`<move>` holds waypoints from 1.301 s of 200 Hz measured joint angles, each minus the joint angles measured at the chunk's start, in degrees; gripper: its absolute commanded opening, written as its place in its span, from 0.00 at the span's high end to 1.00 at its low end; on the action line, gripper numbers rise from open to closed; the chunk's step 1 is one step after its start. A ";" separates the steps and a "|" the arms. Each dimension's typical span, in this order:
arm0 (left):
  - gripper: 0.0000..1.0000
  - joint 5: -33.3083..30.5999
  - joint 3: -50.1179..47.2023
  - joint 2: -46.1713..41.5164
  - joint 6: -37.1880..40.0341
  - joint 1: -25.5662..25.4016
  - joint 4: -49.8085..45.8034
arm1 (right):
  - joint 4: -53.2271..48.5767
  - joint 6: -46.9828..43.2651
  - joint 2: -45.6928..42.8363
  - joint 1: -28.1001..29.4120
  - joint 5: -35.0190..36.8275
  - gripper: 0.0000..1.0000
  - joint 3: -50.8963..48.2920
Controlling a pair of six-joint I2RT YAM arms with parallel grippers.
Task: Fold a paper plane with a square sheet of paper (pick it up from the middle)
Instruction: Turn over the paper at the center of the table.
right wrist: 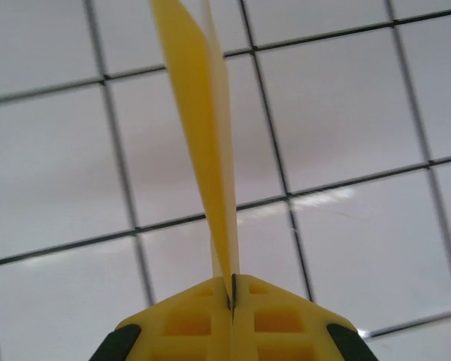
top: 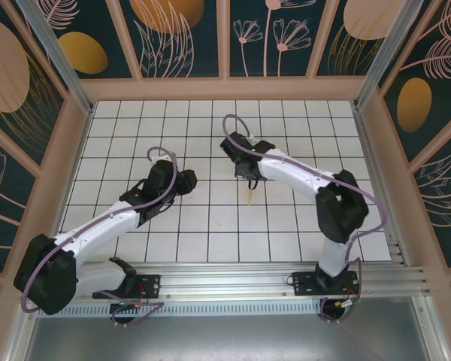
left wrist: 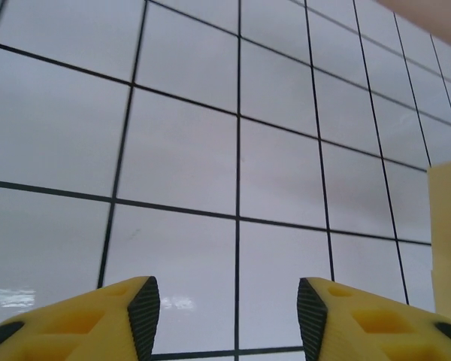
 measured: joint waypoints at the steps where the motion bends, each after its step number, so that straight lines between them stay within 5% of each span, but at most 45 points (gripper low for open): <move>1: 0.43 -0.13 -0.09 -0.13 -0.04 0.00 0.02 | -0.31 0.09 0.24 0.11 0.20 0.94 0.20; 75: 0.34 -12.70 -6.36 -15.13 -3.13 0.42 0.17 | -15.08 2.29 23.54 9.92 5.46 0.88 16.96; 141: 0.33 -14.01 -7.63 -14.99 -3.82 0.61 0.15 | -9.31 0.07 23.45 10.71 -2.71 0.53 18.78; 163: 0.31 -13.29 -7.63 -13.40 -3.76 0.61 0.17 | -3.52 -1.62 18.53 10.71 -6.01 0.40 13.68; 206: 0.28 -9.33 -7.28 -9.27 -3.50 0.61 0.92 | 11.96 -3.61 -3.32 9.62 -12.41 0.35 -2.75; 260: 0.26 -0.13 -4.33 -0.76 -1.97 0.61 3.82 | 37.73 -3.85 -26.40 -1.90 -22.75 0.60 -30.64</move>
